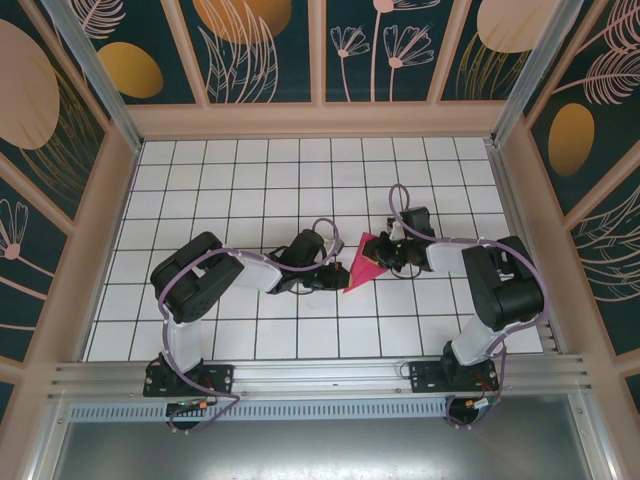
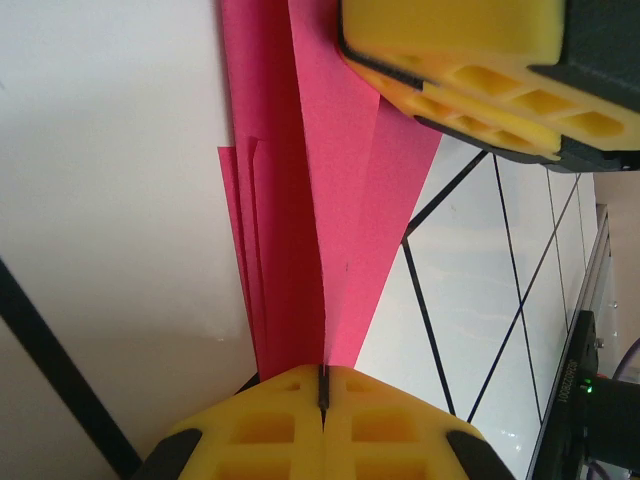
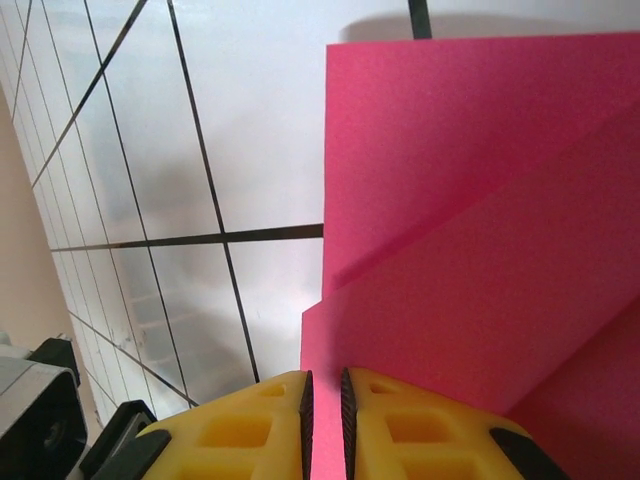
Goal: Fold a paper plane with a square sheet of paper (pick it up from the middle)
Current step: Fourth fold the wing at the center of the table.
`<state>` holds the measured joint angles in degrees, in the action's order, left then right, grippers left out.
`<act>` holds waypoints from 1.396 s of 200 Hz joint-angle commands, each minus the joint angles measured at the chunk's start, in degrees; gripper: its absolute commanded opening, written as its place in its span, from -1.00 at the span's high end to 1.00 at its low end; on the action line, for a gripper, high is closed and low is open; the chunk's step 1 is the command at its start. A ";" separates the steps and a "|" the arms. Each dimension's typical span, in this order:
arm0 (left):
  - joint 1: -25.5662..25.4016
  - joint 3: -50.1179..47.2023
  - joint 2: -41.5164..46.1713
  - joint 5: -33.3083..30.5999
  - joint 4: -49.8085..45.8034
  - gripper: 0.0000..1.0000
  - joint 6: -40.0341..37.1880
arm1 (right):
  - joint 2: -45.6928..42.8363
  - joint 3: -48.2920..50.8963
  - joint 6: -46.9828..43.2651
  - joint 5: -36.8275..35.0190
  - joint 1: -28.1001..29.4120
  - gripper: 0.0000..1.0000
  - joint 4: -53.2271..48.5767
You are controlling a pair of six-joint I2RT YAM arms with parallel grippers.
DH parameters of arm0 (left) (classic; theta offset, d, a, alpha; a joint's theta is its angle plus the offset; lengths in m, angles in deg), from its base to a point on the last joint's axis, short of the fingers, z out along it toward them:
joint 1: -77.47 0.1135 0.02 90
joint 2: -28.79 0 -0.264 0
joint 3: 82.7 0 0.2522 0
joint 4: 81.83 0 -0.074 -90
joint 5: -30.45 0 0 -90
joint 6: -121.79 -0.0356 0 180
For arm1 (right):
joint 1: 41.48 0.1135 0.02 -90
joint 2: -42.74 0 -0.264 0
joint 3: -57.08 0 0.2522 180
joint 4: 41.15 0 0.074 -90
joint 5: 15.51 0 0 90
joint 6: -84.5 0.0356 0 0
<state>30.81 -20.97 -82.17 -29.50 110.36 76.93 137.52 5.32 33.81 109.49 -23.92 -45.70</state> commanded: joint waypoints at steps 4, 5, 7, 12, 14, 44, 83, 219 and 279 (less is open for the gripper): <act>0.89 -1.46 -0.40 0.89 1.00 1.00 1.17 | -0.69 -1.72 -1.65 0.76 -0.30 0.64 0.02; 0.92 -1.46 -0.40 0.85 1.01 1.00 1.17 | -0.67 -1.73 -1.67 0.85 -0.23 0.64 0.06; 0.94 -1.51 -0.40 0.86 1.02 1.00 1.26 | -0.57 -1.79 -1.69 1.03 -0.24 0.64 0.03; 1.05 -1.47 -0.40 0.99 1.06 1.00 1.38 | -0.22 -1.88 -1.72 1.42 -0.17 0.65 0.10; 1.11 -1.47 -0.44 1.07 1.08 1.00 1.47 | -0.04 -1.90 -1.74 1.63 -0.12 0.65 0.17; 1.46 -1.41 -0.78 1.54 0.95 1.00 2.14 | 1.32 -1.78 -1.50 1.31 0.45 0.68 0.08; 1.48 -0.53 -1.50 2.02 -0.30 1.00 2.10 | 2.93 -2.14 -1.52 -0.26 0.41 0.68 -0.46; 2.09 -0.23 -1.68 2.44 -2.32 0.97 2.87 | 6.55 -2.82 -2.06 -0.59 0.72 0.68 -1.53; 2.92 -3.70 -0.67 0.78 1.50 1.00 7.11 | 1.19 -5.10 -2.64 1.63 0.86 0.63 -1.56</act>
<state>32.47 -21.93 -82.69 -27.01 112.33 81.55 141.71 2.35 32.94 110.46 -23.41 -46.31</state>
